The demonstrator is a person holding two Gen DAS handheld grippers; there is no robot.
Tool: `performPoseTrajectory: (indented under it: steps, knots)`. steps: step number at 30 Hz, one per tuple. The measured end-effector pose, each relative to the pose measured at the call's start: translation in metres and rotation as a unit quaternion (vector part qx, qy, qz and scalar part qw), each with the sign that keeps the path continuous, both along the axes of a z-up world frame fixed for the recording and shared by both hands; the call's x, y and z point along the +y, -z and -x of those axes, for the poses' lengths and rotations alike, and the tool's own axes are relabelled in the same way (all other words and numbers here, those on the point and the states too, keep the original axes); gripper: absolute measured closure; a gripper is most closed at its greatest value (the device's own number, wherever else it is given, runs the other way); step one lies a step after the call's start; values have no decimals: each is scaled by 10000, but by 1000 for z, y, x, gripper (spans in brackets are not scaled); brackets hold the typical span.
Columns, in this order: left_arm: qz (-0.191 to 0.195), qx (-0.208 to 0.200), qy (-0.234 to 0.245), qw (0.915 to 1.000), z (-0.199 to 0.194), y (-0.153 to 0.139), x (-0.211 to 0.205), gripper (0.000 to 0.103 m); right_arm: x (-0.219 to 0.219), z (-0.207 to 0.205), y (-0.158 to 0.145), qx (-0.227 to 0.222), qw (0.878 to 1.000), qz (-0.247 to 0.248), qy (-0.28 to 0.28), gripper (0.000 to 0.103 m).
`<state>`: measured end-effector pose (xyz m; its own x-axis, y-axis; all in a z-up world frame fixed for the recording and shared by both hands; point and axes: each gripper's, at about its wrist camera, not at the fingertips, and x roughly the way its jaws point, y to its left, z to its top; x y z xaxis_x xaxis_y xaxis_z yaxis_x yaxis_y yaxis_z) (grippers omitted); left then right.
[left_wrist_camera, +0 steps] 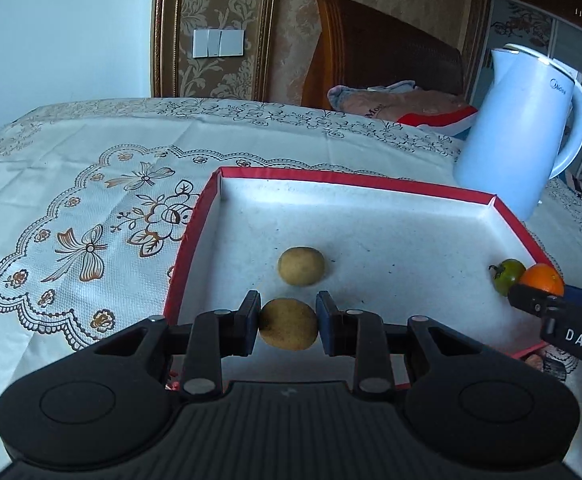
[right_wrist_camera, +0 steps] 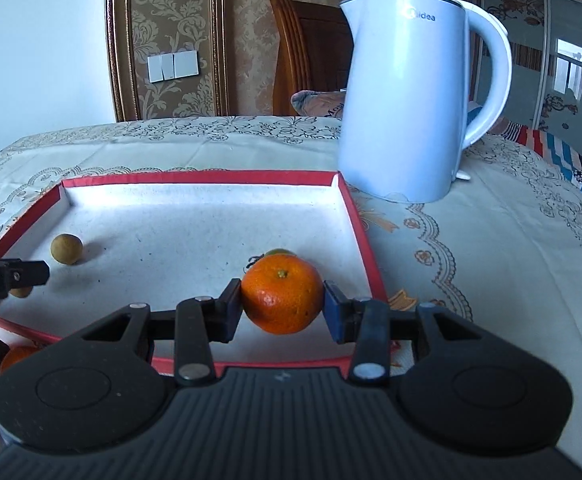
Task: Organize fruits
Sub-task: 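Carry the orange and brown fruit into the red tray with both grippers, then open the right gripper to release the orange while the left gripper releases the brown fruit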
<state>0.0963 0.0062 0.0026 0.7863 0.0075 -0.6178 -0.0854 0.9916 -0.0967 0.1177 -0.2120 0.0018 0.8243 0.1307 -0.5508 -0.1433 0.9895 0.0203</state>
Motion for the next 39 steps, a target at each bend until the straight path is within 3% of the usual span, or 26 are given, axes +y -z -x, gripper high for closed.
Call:
performPoseTrajectory:
  steps: [6,11,20,23,31,39]
  knots:
    - [-150,66,-24,9999,-9,2,-7,73,11,-8,-3,-107,9999,103,-76,63]
    - [16,130,-97,9999,-13,6,-1,73,16,-2,-1,-154,9997,77,-198,63]
    - [-85,63,-119,9999,-13,8,-3,73,26,-5,3,220,9975,-131,-655,63]
    - [-65,38,-137,9999,-14,8,-3,73,27,-11,9,275,9989,131,-352,63]
    - [-110,-45,-216,9997,-22,11,-3,73,19,-35,10,287,9994,191,88,63]
    - [-275,-208,-259,9991,-28,15,-7,73,23,-50,12,188,9994,233,151,63]
